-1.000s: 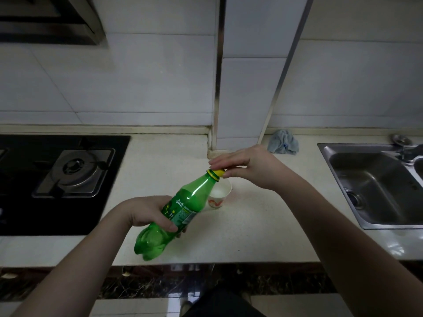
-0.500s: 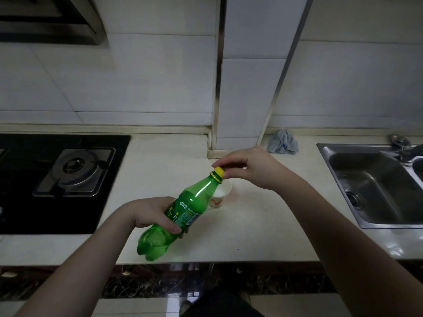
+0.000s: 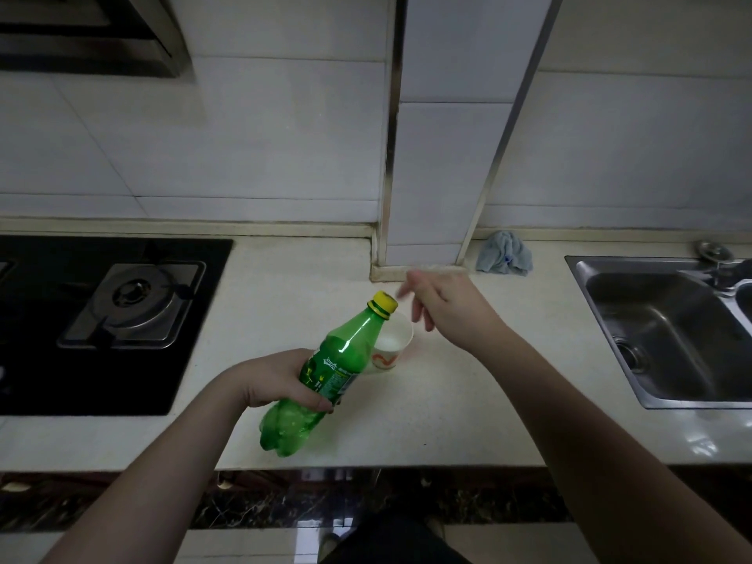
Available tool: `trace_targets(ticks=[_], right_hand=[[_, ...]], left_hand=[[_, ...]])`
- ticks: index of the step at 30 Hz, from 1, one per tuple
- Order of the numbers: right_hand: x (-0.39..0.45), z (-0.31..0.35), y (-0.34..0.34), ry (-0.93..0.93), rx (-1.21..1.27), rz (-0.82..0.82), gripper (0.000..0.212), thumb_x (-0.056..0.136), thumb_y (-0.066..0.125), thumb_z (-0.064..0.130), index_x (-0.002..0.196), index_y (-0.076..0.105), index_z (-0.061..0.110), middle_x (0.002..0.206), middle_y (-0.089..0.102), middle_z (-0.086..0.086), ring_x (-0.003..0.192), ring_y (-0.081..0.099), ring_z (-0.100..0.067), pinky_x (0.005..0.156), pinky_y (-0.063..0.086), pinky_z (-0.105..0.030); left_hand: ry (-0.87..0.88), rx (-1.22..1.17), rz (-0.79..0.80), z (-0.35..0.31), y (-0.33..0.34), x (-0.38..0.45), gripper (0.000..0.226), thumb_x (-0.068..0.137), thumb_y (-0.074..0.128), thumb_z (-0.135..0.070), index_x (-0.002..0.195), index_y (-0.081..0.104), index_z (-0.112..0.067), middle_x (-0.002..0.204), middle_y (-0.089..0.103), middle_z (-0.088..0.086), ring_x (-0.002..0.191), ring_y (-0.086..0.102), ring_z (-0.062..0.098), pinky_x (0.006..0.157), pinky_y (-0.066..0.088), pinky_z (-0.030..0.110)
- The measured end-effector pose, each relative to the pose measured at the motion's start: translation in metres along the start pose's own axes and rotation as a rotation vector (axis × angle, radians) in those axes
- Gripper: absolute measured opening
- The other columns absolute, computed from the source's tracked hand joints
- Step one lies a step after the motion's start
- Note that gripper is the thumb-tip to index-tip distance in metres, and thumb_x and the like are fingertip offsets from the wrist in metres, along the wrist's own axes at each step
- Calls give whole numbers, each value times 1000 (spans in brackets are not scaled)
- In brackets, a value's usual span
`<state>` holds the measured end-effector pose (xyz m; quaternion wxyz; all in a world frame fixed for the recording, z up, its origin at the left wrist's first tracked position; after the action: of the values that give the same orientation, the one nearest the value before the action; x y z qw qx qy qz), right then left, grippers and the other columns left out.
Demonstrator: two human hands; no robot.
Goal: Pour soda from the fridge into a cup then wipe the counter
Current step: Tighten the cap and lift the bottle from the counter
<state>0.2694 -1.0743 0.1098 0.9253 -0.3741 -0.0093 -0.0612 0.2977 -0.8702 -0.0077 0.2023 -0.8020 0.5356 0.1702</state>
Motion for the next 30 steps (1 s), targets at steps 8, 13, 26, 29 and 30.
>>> trace_targets(ticks=[8, 13, 26, 29, 30], right_hand=[[6, 0, 17, -103, -45, 83, 19, 89, 62, 39, 99, 71, 25, 78, 64, 11, 72, 58, -2, 66, 46, -26], [13, -7, 25, 123, -283, 77, 52, 97, 37, 52, 58, 42, 17, 58, 42, -5, 58, 45, -21, 56, 32, -32], [10, 7, 20, -297, -79, 109, 28, 93, 59, 22, 121, 61, 24, 101, 65, 6, 86, 56, -3, 77, 43, -18], [12, 8, 25, -265, -132, 126, 23, 94, 57, 23, 117, 59, 21, 96, 60, 5, 82, 51, -8, 71, 37, -21], [13, 10, 24, -272, -159, 116, 23, 95, 55, 24, 117, 59, 19, 95, 57, 7, 82, 49, -8, 71, 35, -19]], left_hand=[[-19, 240, -128, -7, -20, 2, 36, 68, 86, -13, 95, 66, -26, 89, 74, -1, 86, 71, 17, 78, 58, 29], [29, 494, -338, -26, -33, 5, 47, 61, 88, -29, 101, 63, -31, 89, 69, -13, 79, 64, 0, 67, 49, 16], [32, 491, -358, -22, -41, -2, 48, 62, 88, -26, 100, 62, -35, 88, 69, -16, 81, 62, -8, 65, 45, 11], [22, 507, -387, -19, -43, -2, 50, 60, 88, -30, 103, 62, -32, 88, 69, -15, 80, 63, -5, 67, 46, 15], [21, 500, -403, -18, -43, -1, 49, 59, 88, -30, 101, 62, -32, 87, 69, -14, 79, 64, -3, 68, 48, 18]])
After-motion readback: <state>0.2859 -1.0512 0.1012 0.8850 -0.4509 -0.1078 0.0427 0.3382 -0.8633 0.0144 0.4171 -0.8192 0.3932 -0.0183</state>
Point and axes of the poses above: each hand's wrist, its own x-axis towards the middle knuckle, its own y-axis out of the palm, z = x × y, the point moved 8 cm from there along x, towards the middle knuckle
